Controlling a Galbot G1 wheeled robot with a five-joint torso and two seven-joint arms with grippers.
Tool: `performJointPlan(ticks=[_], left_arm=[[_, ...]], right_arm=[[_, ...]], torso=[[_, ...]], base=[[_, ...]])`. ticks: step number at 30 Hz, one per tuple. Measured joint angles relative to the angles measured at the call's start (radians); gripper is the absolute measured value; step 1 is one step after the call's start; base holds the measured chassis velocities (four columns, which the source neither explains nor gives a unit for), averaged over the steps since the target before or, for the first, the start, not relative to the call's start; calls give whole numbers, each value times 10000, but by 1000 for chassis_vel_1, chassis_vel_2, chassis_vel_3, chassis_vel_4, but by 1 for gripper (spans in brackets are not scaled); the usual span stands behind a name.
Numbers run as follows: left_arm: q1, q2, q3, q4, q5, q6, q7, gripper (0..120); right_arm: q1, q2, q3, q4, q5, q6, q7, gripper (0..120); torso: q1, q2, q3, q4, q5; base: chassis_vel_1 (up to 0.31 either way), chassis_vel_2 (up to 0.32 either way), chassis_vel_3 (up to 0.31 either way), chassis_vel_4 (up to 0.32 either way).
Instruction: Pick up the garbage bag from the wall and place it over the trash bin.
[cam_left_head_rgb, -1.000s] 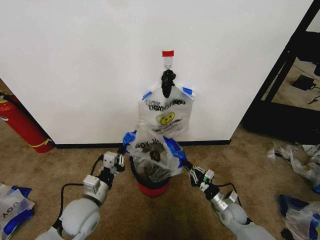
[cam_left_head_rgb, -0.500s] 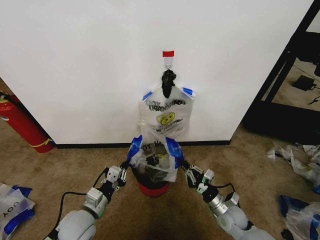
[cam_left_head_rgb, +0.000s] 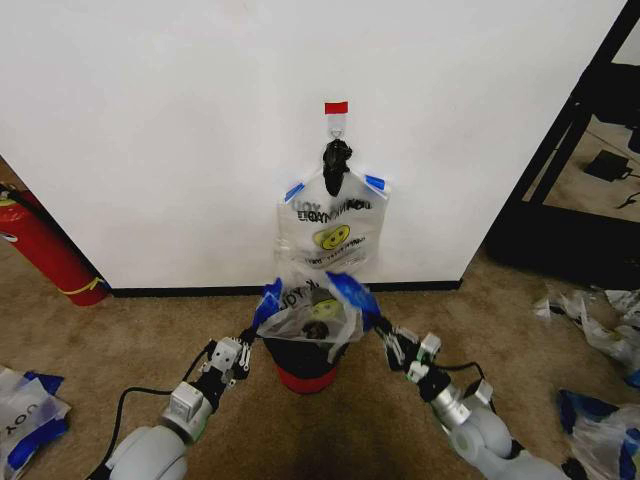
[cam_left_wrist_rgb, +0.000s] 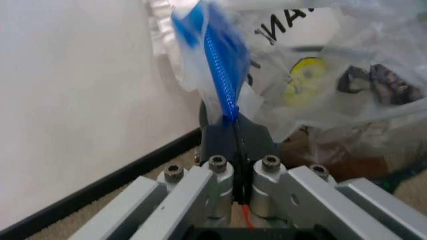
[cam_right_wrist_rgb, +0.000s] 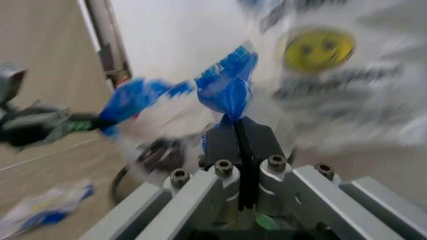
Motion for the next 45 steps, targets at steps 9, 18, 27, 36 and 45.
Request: performJointPlan(ticks=[9, 18, 27, 36, 45], left_arm=[[601, 427, -262, -466, 83, 22, -96, 0], [936, 1093, -294, -449, 296, -21, -183, 0], [1398, 1567, -355, -245, 1044, 176, -1114, 0], [814, 1122, 170, 509, 1123, 98, -949, 0], [393, 348, 459, 1399, 1497, -97, -404, 0]], right_arm=[[-549, -383, -312, 861, 1461, -150, -329, 0], [-967, -1058, -198, 1577, 2747, -583, 106, 0], [-1468, -1559, -5, 1491, 2937, -750, -93, 0], [-858, -520, -268, -111, 2289, -664, -98, 0], [298, 796, -823, -1839, 1746, -359, 91, 0]], torso=[[0, 0, -1, 1, -3], [0, 0, 0, 1, -1], [0, 0, 0, 2, -3], [0, 0, 0, 0, 1], [0, -2, 1, 4, -3]], base=[[0, 0, 0, 0], [0, 0, 0, 0], [0, 0, 0, 0], [0, 0, 0, 0], [0, 0, 0, 0]])
